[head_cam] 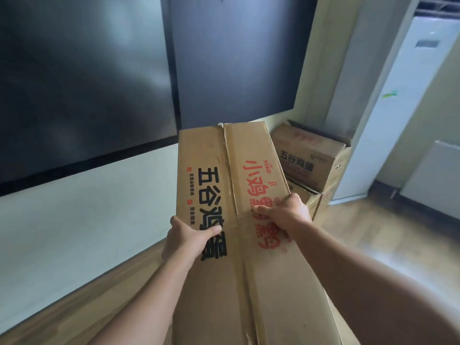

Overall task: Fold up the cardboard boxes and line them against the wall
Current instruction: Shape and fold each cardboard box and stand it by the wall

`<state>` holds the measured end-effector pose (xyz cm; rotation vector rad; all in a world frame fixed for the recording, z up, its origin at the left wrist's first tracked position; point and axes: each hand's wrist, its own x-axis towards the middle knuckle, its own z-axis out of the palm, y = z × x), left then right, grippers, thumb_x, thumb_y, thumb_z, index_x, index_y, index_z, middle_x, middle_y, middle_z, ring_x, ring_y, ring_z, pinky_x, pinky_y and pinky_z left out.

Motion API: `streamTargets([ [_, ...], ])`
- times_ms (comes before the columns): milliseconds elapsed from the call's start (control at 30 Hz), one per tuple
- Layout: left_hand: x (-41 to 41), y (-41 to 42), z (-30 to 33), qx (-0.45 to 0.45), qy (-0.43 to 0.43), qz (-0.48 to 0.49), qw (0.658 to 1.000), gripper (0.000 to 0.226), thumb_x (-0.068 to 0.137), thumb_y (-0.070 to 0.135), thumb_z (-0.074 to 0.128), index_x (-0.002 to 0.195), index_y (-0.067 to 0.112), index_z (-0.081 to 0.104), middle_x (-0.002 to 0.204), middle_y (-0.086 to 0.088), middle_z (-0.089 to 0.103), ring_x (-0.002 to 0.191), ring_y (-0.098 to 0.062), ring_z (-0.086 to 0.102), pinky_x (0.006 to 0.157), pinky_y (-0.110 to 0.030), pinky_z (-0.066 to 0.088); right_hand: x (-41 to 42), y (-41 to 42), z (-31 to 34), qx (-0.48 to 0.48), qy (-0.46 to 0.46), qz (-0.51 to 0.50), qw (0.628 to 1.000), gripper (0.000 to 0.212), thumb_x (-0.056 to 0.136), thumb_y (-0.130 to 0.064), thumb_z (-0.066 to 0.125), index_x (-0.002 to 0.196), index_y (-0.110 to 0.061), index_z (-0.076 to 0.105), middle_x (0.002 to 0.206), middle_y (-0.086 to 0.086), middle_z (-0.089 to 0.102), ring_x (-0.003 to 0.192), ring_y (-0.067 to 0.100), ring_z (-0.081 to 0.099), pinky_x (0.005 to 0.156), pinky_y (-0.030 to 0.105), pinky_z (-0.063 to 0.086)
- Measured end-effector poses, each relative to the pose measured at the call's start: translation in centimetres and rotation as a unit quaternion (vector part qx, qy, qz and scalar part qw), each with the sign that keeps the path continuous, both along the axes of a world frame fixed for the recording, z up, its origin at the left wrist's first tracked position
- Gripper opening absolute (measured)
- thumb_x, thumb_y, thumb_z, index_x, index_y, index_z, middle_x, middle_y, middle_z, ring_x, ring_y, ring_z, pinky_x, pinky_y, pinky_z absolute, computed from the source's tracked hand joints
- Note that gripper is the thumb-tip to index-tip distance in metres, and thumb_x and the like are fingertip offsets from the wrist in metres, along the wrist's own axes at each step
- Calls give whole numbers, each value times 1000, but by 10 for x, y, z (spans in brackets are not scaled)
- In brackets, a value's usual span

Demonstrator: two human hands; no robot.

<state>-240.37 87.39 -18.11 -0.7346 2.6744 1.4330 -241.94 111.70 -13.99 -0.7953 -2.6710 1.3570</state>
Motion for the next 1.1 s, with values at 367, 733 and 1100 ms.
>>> streamTargets([
  [367, -249, 213, 8, 33, -9, -106, 994, 105, 49, 73, 84, 128, 23, 35, 130, -5, 58, 118, -34, 59, 97, -54, 52, -212, 215, 23, 17, -13, -79, 997, 95, 29, -79, 87, 102, -25, 60, 86, -5, 72, 71, 13, 72, 65, 37, 63],
  [733, -455, 427, -50, 107, -57, -36, 992, 123, 59, 73, 82, 150, 10, 28, 141, -11, 55, 122, -37, 58, 95, -54, 54, -472, 413, 2, 86, -72, -3, 994, 98, 32, -76, 89, 110, -28, 53, 92, -4, 68, 75, 15, 70, 65, 37, 62],
  [1100, -655, 529, -128, 162, -72, 73, 981, 97, 66, 65, 83, 134, 8, 42, 120, -12, 66, 95, -30, 67, 81, -46, 62, -741, 486, -62, 130, -122, 113, 977, 96, 59, -55, 92, 138, -29, 45, 92, -7, 54, 71, 11, 61, 57, 29, 55],
])
